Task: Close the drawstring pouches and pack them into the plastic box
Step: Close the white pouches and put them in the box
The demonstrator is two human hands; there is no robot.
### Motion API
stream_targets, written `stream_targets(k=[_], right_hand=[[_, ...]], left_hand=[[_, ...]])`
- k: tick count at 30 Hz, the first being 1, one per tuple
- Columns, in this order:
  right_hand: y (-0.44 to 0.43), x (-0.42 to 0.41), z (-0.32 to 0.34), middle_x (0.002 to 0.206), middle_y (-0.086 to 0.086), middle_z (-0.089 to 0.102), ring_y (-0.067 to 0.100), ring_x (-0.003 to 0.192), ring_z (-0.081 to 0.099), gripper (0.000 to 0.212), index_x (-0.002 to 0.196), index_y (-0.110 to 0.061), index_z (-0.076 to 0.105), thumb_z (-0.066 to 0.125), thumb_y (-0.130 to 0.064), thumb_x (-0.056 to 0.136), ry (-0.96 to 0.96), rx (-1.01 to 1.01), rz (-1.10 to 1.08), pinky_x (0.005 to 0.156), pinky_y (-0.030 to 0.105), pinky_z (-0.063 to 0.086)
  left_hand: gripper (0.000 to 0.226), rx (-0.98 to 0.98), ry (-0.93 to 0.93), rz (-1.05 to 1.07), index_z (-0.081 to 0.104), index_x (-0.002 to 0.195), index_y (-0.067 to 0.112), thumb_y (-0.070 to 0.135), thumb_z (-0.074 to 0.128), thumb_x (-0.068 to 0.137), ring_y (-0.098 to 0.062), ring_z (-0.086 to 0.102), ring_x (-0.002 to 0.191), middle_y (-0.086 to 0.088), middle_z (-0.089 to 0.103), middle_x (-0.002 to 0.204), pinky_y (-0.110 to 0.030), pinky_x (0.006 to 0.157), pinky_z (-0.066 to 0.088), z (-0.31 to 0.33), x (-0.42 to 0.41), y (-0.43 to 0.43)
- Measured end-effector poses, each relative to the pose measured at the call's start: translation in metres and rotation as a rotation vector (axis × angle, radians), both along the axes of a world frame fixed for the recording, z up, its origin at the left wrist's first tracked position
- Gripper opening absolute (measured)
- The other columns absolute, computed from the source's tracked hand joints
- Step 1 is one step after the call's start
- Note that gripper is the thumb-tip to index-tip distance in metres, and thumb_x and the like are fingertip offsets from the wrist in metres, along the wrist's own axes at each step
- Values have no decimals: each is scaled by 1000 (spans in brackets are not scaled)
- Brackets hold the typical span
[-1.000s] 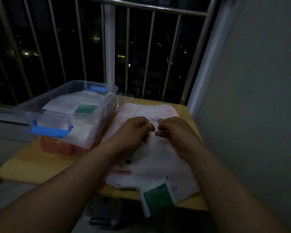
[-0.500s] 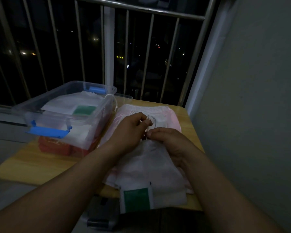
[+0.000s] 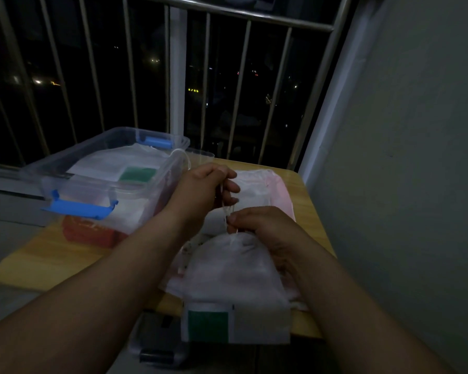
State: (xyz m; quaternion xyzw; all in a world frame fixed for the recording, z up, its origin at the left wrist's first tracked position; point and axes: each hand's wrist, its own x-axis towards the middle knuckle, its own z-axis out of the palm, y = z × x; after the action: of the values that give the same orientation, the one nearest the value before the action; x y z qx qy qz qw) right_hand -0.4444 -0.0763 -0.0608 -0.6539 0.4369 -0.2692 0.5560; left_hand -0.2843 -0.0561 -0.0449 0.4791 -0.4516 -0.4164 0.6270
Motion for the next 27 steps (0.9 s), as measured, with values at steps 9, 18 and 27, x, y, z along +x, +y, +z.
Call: stream_targets(k=[9,18,27], right_hand=[[5,3,5,96,2,80,21,100,73,24,72,-22,82,71,-18,93,21,-147,93,101,40,55],[-6,-7,2,82,14,74,21,71,68,19,78,-4,74,66,-1,95,-290,70,-76,74,34,56],[-9,-10,2,85,7,79,16,78,71,17,74,-10,76,74,-4,90,-173,-63,-122,77,29,56]], left_hand=[[33,-26,-106,-126,69,119,9,30,45,110,-28,76,94,-10,78,103,-38,81,63,5,-6,4],[25,-50,-926,-9,61,101,23,40,44,108,-8,59,81,6,66,87,-34,73,45,-13,-1,14],[25,124,-855,-39,75,87,14,32,63,100,-8,60,68,3,68,77,-29,63,48,-3,2,13]])
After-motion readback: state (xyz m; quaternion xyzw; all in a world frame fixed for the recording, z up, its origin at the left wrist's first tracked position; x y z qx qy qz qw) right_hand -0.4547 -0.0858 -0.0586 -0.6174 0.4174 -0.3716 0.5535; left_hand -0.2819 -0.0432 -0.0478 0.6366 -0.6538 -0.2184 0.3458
